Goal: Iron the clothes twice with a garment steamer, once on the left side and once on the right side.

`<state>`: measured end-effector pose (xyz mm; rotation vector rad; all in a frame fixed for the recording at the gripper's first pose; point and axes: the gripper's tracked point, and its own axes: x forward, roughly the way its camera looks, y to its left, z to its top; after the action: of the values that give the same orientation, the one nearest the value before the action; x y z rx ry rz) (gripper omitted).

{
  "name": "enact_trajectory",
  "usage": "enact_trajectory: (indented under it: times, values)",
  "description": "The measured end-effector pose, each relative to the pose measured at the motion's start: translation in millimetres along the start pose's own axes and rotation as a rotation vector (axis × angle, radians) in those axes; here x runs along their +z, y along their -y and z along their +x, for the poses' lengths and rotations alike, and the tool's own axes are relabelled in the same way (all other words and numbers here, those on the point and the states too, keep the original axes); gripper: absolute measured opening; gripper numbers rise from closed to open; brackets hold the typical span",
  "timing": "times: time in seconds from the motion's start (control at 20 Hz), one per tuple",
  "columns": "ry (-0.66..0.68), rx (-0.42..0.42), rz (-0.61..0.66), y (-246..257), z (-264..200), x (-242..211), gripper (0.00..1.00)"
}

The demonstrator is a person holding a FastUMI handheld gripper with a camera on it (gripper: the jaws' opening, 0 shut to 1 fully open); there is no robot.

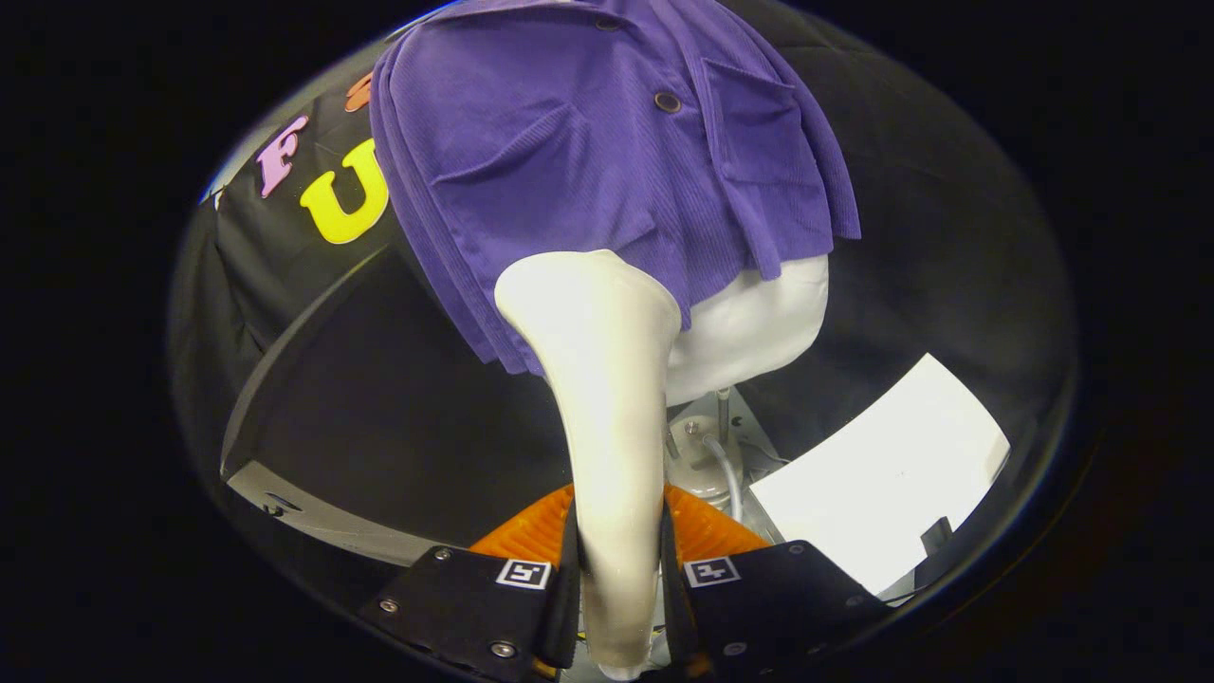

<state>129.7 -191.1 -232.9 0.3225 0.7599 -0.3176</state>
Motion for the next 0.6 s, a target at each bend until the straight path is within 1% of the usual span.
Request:
enact_trajectory:
  times: [0.15,0.3,0.4,0.6]
  values:
    - [0.096,0.029,-0.015,-11,-49,44,0.37]
    - [0.218,0.083,-0.019,-20,-102,90,0.36]
    - [0.305,0.102,-0.026,-21,-135,121,0.36]
    - [0.439,0.113,-0.05,-26,-194,182,0.36]
